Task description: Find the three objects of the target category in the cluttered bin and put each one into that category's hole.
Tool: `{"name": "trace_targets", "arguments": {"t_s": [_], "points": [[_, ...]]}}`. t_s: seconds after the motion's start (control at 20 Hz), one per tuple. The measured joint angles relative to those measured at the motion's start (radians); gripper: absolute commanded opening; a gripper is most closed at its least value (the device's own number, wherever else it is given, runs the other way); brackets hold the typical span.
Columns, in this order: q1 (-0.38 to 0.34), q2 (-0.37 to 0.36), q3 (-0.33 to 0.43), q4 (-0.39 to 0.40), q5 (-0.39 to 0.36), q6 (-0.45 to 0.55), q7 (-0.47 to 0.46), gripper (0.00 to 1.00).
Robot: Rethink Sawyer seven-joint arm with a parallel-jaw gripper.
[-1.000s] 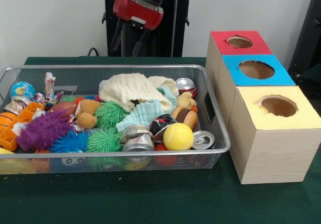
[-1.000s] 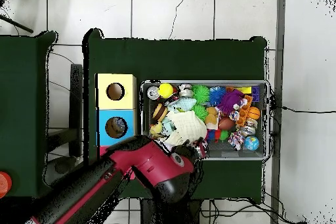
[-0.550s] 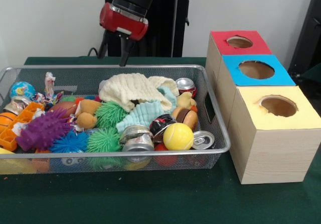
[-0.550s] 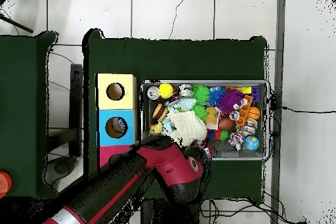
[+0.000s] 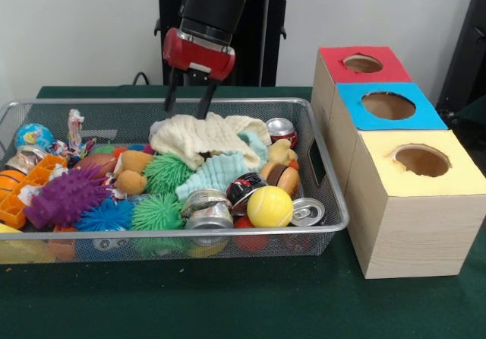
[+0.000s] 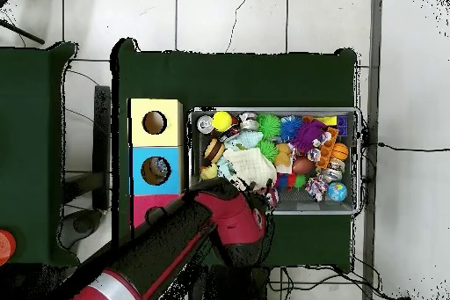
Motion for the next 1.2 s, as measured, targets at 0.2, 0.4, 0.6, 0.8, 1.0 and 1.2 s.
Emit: {"name": "trace_targets", "arguments": {"t_s": [0.2,0.4,0.6,0.8,1.0,1.2], "points": [[-0.001,0.001,0.003,0.0,0.089,0.0,-0.085,1.0],[-0.001,0.009,0.005,0.0,0.13,0.0,-0.119,1.0],[-0.001,0.031,0.017,0.0,0.138,0.0,-0.123,1.0],[-0.002,0.049,0.018,0.0,0.158,0.0,-0.124,1.0],[-0.009,0.063,0.006,0.0,0.243,-0.004,-0.133,1.0],[-0.021,0.082,-0.016,0.0,0.368,-0.074,-0.184,0.0]]}}
